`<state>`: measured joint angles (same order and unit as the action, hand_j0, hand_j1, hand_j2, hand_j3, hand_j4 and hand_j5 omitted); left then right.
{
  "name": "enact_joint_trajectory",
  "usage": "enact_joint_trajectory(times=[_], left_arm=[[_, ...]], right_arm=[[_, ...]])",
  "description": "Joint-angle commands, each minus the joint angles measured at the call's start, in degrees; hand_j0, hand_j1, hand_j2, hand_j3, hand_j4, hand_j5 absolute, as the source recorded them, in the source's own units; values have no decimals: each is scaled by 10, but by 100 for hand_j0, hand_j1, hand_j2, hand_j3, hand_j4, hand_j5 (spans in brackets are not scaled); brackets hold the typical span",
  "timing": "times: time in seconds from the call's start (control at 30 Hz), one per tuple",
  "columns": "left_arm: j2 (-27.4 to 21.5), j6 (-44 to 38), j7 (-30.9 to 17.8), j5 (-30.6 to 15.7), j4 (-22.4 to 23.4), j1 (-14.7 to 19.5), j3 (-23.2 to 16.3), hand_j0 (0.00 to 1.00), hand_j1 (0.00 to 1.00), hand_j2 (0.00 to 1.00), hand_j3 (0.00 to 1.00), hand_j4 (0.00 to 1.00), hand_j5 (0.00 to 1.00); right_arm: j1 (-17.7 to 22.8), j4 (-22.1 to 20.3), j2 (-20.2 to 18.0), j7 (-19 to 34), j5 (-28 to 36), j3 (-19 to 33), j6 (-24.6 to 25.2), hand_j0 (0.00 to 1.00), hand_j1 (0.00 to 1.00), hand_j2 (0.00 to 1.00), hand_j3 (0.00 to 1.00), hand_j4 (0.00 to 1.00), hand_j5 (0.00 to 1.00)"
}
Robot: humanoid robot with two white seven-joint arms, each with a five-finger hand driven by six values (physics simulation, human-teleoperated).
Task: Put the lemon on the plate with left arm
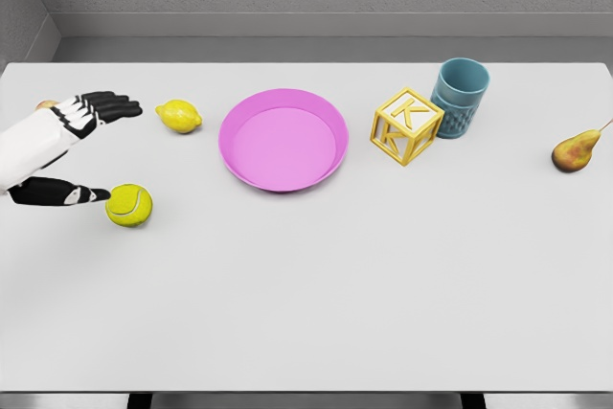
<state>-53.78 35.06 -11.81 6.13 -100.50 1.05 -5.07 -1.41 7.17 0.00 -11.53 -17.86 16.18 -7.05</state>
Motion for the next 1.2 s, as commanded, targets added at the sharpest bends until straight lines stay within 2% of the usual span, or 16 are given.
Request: enact_joint_trajectory(times=[0.0, 0.13, 0.27, 0.43, 0.5, 0.57, 0.63, 0.67, 0.73, 0.8, 0.83, 0.9, 0.97, 1.03, 1.1, 1.17], left_arm=[[0, -1, -1, -4, 0, 0, 0, 100, 100, 100, 100, 100, 100], [-2, -1, -9, 2, 1, 4, 4, 100, 100, 100, 100, 100, 100], [-5, -1, -20, 49, 8, 28, 18, 100, 100, 100, 100, 100, 100], [-3, -1, -43, 54, 14, 28, 29, 100, 100, 100, 100, 100, 100], [-3, -1, -44, 67, 34, 54, 20, 100, 100, 100, 100, 100, 100], [-3, -1, -45, 114, 47, 96, -20, 100, 100, 100, 100, 100, 100], [0, -1, -44, 171, 51, 170, -106, 100, 100, 100, 100, 100, 100], [0, -1, -45, 180, 54, 196, -143, 100, 100, 100, 100, 100, 100], [6, -1, -45, 225, 57, 228, -181, 100, 100, 100, 100, 100, 100], [33, -1, -45, 262, 85, 241, -185, 100, 100, 100, 100, 100, 100], [44, -1, -45, 280, 108, 267, -200, 100, 100, 100, 100, 100, 100], [57, -1, -45, 280, 176, 313, -223, 100, 100, 100, 100, 100, 100], [93, -1, -45, 281, 275, 352, -226, 100, 100, 100, 100, 100, 100], [125, -1, -45, 282, 349, 388, -256, 100, 100, 100, 100, 100, 100], [156, -1, -45, 294, 405, 418, -283, 100, 100, 100, 100, 100, 100], [176, -1, -71, 298, 431, 425, -283, 100, 100, 100, 100, 100, 100]], right_arm=[[-1, -1, 0, -2, 1, 3, -1, 100, 100, 100, 100, 100, 100], [-1, 0, 0, -1, 1, 0, 0, 100, 100, 100, 100, 100, 100], [-1, 1, 0, -1, 1, -1, 0, 100, 100, 100, 100, 100, 100], [0, 1, 0, -1, 1, -1, 0, 100, 100, 100, 100, 100, 100], [0, 1, 0, -1, 1, -1, 0, 100, 100, 100, 100, 100, 100], [0, 1, 0, -1, 1, -1, 0, 100, 100, 100, 100, 100, 100], [-1, 1, 0, -1, 1, -1, 0, 100, 100, 100, 100, 100, 100], [0, 1, 0, -1, 1, -1, 0, 100, 100, 100, 100, 100, 100], [-1, 1, 0, -1, 1, -1, 0, 100, 100, 100, 100, 100, 100], [-1, 1, 0, -1, 1, -1, 0, 100, 100, 100, 100, 100, 100], [0, 1, 0, -1, 1, -1, 0, 100, 100, 100, 100, 100, 100], [0, 1, 0, -1, 1, -1, 0, 100, 100, 100, 100, 100, 100], [-1, 1, 0, -1, 1, -1, 0, 100, 100, 100, 100, 100, 100], [-1, 1, 0, -1, 1, -1, 0, 100, 100, 100, 100, 100, 100], [0, 1, 0, -1, 1, -1, 0, 100, 100, 100, 100, 100, 100], [0, 1, 0, -1, 1, -1, 0, 100, 100, 100, 100, 100, 100]])
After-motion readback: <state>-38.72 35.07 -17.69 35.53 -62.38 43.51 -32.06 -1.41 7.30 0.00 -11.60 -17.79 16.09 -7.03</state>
